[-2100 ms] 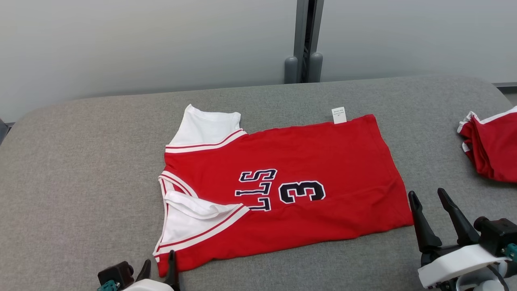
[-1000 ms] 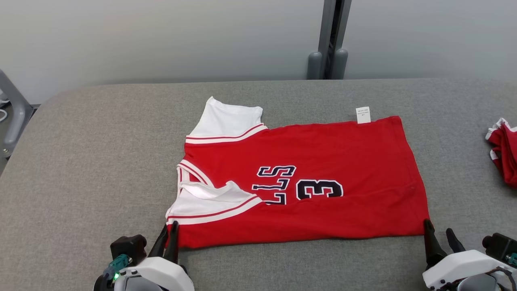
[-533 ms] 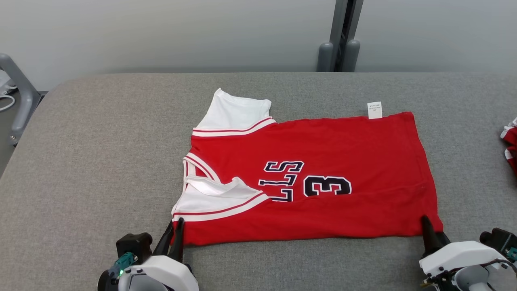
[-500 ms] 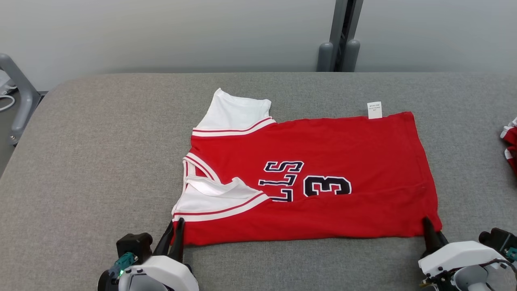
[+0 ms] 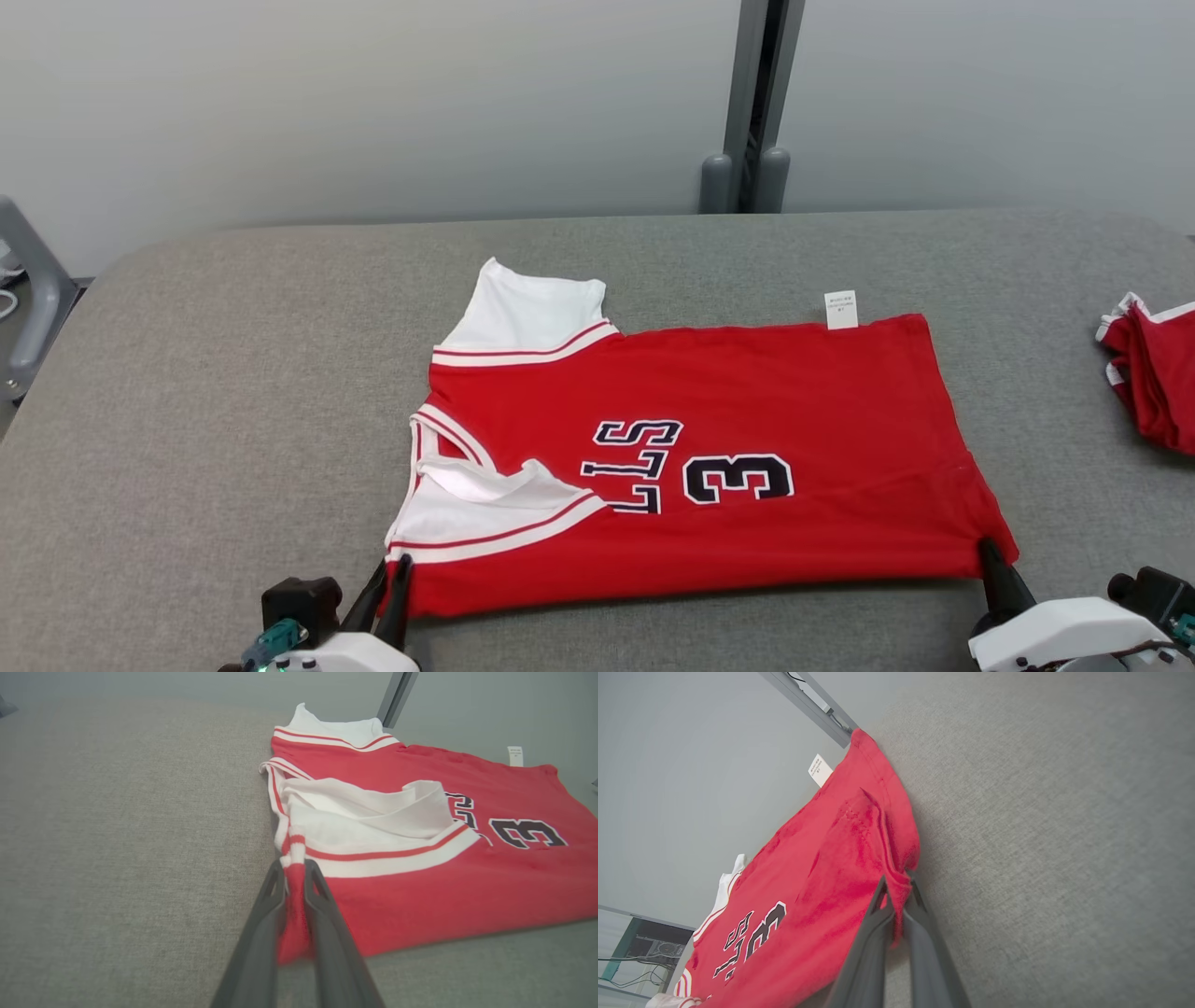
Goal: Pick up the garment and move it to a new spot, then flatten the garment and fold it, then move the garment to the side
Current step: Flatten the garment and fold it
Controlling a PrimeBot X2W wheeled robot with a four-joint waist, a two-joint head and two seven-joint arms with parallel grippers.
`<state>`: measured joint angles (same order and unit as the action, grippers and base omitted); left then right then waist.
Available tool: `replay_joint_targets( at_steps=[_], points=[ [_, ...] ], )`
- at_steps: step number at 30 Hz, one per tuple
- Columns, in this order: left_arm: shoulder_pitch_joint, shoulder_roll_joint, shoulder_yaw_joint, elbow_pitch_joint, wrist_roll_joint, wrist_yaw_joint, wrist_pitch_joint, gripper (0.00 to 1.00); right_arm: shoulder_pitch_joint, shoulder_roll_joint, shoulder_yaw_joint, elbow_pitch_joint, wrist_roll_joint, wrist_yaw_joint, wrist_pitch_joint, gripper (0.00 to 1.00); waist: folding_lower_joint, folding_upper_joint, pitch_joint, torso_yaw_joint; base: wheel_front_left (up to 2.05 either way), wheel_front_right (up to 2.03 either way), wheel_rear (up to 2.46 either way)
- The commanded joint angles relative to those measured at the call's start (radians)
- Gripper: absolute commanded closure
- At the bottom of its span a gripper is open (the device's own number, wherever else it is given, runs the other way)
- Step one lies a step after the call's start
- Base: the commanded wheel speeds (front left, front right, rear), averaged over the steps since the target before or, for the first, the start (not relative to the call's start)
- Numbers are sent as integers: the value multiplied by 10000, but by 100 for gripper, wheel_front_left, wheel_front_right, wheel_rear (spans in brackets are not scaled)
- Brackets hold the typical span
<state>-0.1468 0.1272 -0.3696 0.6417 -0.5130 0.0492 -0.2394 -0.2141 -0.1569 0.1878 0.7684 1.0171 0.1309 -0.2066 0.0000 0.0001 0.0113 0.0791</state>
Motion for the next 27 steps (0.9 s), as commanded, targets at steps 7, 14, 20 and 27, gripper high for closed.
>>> replay_joint_targets(
  at_steps=[7,14,20,27],
  points=[
    [589,600,-194,-499,51,-14,711,100,561,-204,295,-401,191,-4,-212,100,0,-1,-305,-484,0,0,0],
    [1791,1265,-323,-1838,-88,294,1827,100,1196,-246,535,-912,261,-4,-74,100,0,-1,-338,-794,0,0,0],
    [2677,1652,-417,-3154,-159,538,2503,100,1591,-347,572,-1214,83,-4,96,100,0,-1,-361,-863,0,0,0],
    [3212,1903,-580,-4192,-159,819,3219,13,1863,-313,141,-1256,65,-4,402,0,0,-1,-361,-824,0,0,0]
  ],
)
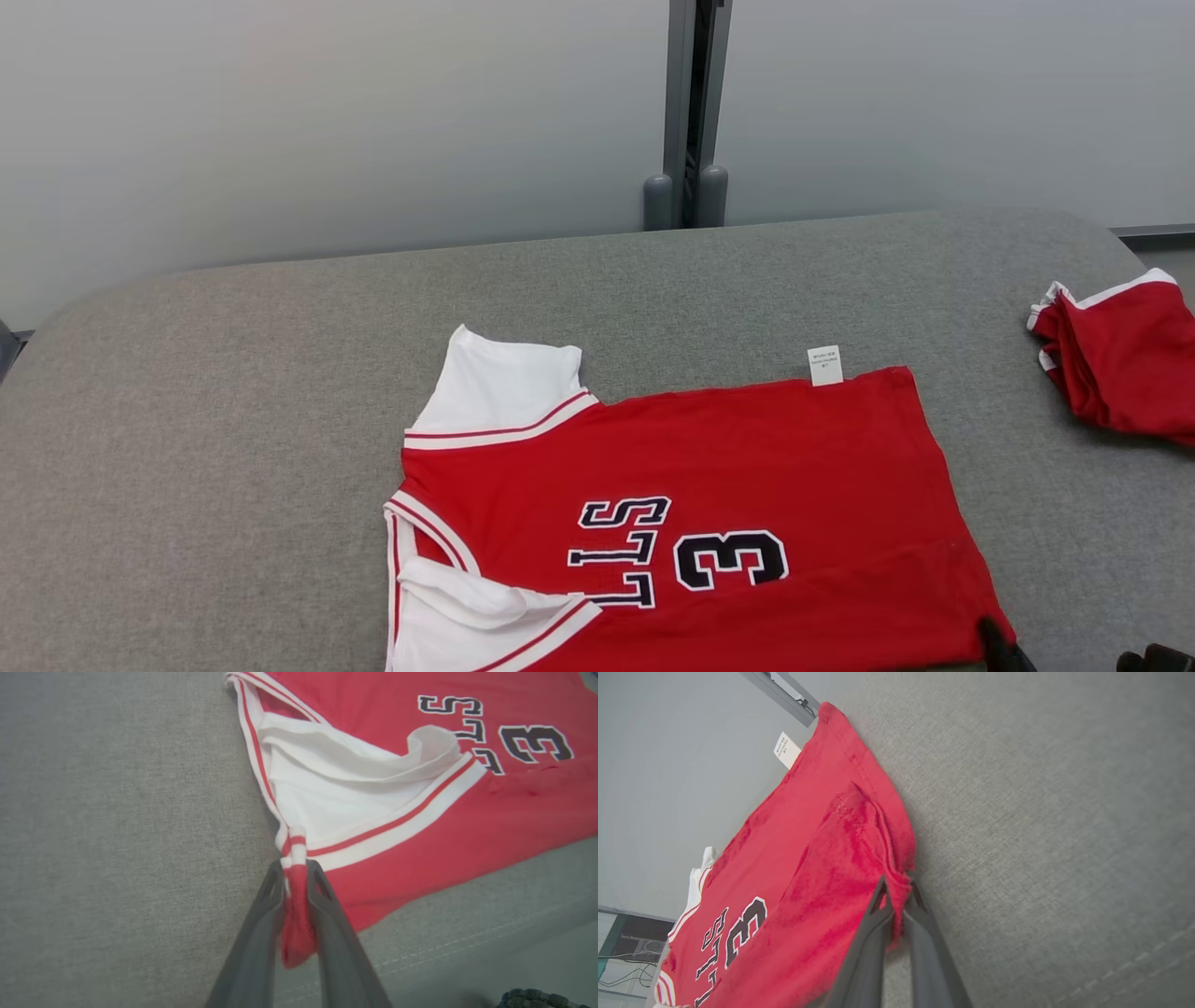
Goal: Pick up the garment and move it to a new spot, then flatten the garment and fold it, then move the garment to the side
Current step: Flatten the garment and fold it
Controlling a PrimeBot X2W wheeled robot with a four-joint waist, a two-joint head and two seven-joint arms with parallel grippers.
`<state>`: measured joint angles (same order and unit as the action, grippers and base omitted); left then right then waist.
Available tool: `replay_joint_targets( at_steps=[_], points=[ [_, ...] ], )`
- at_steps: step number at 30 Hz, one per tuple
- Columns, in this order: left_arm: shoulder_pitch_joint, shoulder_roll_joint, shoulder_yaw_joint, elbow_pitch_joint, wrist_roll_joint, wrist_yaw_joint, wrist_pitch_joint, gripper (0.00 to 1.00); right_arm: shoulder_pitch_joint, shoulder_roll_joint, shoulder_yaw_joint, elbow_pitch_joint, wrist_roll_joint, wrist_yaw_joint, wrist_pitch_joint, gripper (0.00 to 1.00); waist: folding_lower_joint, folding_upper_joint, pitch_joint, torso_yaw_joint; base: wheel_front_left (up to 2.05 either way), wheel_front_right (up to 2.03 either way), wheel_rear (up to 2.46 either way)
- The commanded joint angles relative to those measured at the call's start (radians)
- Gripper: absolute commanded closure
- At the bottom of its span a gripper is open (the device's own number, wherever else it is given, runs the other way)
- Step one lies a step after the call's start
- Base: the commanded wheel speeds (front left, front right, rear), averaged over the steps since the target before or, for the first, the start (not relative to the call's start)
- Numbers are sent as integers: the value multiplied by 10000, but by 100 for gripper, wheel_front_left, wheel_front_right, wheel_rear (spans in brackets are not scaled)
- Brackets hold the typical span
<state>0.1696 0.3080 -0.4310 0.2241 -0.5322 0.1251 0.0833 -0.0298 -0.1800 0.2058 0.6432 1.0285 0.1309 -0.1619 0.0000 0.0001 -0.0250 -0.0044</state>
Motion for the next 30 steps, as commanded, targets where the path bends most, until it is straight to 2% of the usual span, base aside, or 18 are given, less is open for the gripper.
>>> replay_joint_targets(
  at_steps=[1,8,15,16,23,30],
  points=[
    [86,104,16,-106,9,86,79,0,30,-69,-107,-34,-98,-2,2,0,0,-1,2,25,0,0,0],
    [125,153,428,-758,-118,475,-152,0,-310,-347,-704,-731,-548,-2,-10,0,0,-1,93,73,0,0,0],
    [-843,-140,1089,-1431,-28,671,-1599,0,-971,-910,-711,-2397,-2244,-2,-395,0,0,-1,387,63,0,0,0],
    [-843,-140,1089,-1431,-28,671,-1599,0,-971,-910,-711,-2397,-2244,-2,-395,0,0,-1,387,63,0,0,0],
    [-2043,-720,1386,-1231,60,409,-3065,0,-1479,-1114,-530,-3897,-4681,-2,-843,0,0,-1,728,26,0,0,0],
    [-2767,-1505,1984,-849,652,139,-3484,0,-1286,-488,-819,-4782,-6332,-2,-1025,0,0,-1,1038,-75,0,0,0]
  ],
)
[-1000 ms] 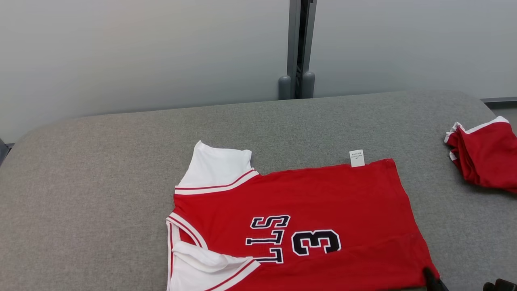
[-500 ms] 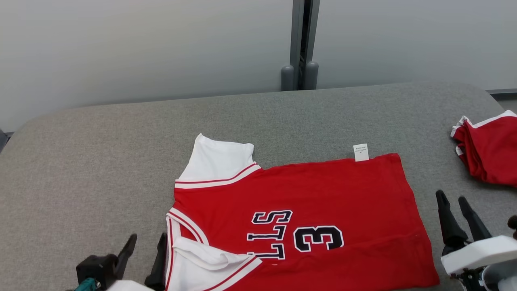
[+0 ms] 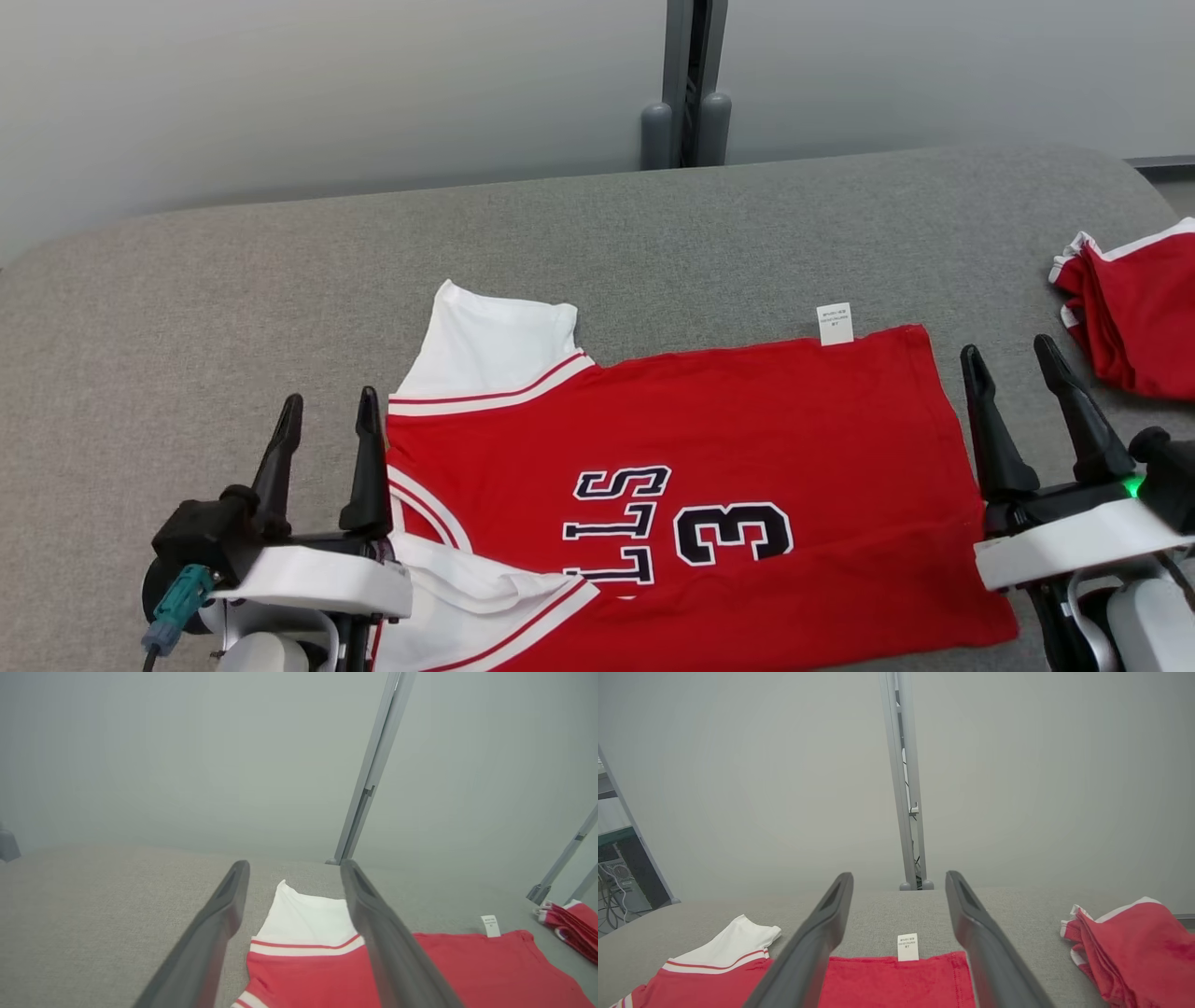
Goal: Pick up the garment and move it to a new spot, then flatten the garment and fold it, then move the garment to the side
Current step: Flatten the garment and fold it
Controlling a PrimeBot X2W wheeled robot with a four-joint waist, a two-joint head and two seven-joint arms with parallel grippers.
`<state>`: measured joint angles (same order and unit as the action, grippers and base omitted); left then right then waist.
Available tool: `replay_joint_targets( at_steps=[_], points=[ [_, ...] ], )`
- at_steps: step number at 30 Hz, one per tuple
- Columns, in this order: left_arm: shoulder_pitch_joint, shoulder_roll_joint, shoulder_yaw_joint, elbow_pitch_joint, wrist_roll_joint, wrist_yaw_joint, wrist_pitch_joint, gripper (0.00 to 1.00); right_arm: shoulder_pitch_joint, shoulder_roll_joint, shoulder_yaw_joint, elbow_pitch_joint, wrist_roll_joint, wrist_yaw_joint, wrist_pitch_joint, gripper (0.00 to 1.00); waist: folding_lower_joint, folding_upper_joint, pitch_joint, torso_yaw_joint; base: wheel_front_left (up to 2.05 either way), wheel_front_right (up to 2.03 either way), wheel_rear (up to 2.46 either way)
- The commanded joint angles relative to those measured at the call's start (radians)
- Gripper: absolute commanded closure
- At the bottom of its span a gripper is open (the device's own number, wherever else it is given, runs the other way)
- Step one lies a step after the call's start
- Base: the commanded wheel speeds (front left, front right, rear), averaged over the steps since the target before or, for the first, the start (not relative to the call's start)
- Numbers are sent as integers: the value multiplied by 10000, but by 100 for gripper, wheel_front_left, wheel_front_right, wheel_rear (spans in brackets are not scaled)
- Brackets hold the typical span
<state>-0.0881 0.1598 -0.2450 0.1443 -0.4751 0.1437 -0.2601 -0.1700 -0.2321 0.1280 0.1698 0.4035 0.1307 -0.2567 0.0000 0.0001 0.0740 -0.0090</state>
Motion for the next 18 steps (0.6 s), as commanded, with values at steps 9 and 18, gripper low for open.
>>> replay_joint_targets(
  at_steps=[9,18],
  points=[
    [52,-783,869,92,1443,-882,-52,0,137,1083,-227,-137,-986,-1,-99,0,0,-1,285,-215,0,0,0],
    [132,-1036,1237,427,1899,-1372,-54,0,153,1316,-197,-51,-1112,-1,-99,0,0,-1,215,-256,0,0,0]
  ],
)
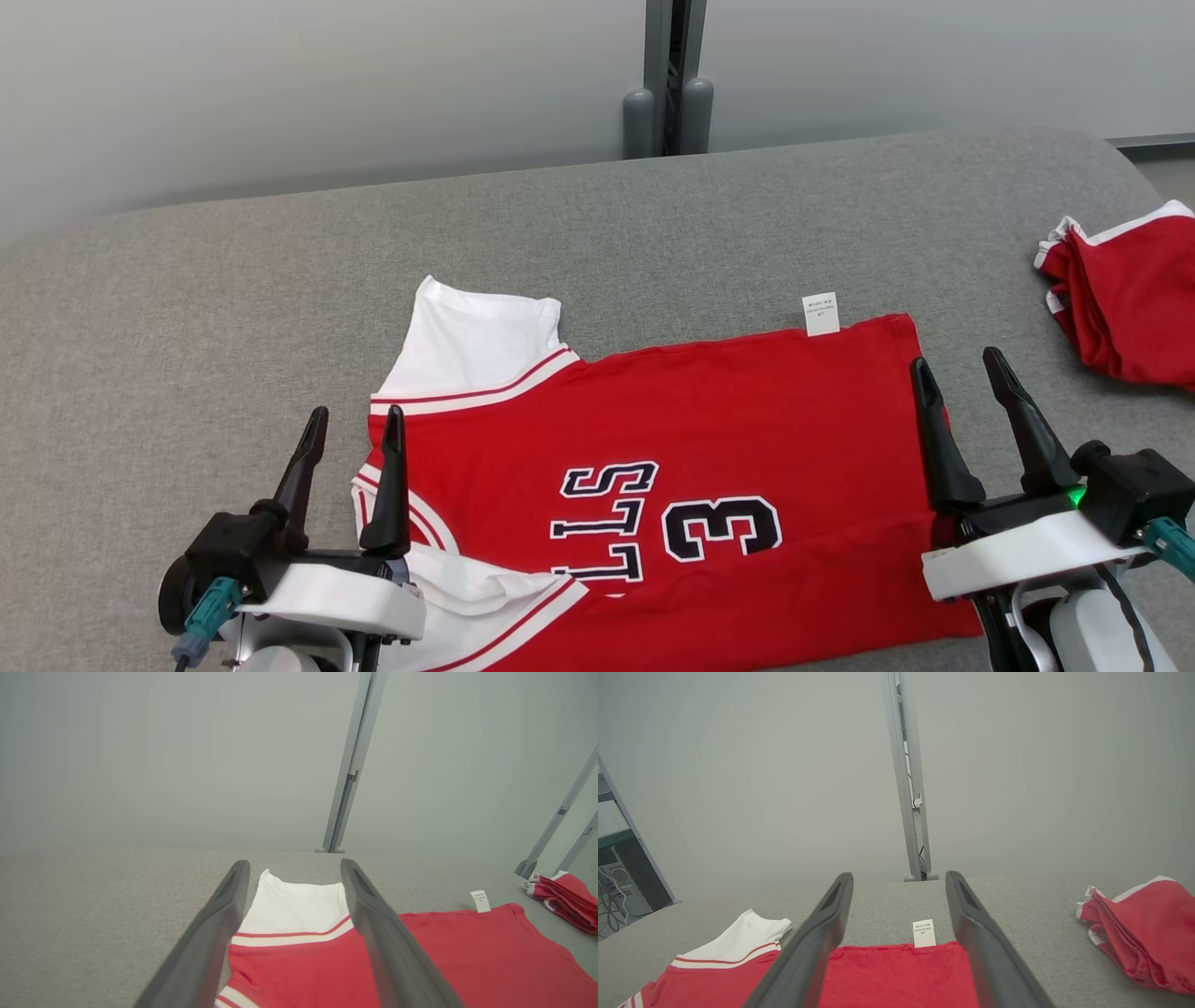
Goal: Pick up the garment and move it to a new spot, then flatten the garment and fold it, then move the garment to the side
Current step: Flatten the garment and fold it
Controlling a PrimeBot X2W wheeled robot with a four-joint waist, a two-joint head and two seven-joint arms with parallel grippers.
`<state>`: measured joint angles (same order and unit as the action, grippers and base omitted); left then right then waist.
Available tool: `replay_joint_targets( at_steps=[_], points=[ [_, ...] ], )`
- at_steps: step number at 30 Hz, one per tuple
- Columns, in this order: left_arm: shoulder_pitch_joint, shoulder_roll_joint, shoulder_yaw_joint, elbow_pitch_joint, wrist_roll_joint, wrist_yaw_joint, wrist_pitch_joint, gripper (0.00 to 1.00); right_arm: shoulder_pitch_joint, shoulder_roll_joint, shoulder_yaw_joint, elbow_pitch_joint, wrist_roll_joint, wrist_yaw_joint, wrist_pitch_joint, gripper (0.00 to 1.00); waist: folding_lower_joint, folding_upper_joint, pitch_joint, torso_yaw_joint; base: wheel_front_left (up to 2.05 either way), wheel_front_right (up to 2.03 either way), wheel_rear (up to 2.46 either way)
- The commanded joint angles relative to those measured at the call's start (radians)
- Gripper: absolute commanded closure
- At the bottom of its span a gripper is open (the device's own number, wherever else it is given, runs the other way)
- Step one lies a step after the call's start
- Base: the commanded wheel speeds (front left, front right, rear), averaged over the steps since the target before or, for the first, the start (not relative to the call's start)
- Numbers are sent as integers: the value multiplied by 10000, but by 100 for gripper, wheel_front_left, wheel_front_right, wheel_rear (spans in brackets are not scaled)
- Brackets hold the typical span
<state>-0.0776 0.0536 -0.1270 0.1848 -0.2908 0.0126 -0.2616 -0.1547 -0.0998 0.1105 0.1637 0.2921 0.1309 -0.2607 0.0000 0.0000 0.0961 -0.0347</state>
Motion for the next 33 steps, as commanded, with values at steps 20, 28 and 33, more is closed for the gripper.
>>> replay_joint_targets(
  at_steps=[20,28,33],
  points=[
    [-135,-8,-89,248,49,-183,-40,0,11,16,-132,-32,57,-2,-54,0,0,0,219,110,0,0,0],
    [-480,-4,90,528,422,-255,-39,0,-206,42,105,86,46,-2,-53,0,0,0,562,-229,0,0,0],
    [-1586,440,313,1882,808,-175,15,0,-504,143,368,67,98,-4,-53,0,0,0,1105,-1007,0,0,0]
  ],
)
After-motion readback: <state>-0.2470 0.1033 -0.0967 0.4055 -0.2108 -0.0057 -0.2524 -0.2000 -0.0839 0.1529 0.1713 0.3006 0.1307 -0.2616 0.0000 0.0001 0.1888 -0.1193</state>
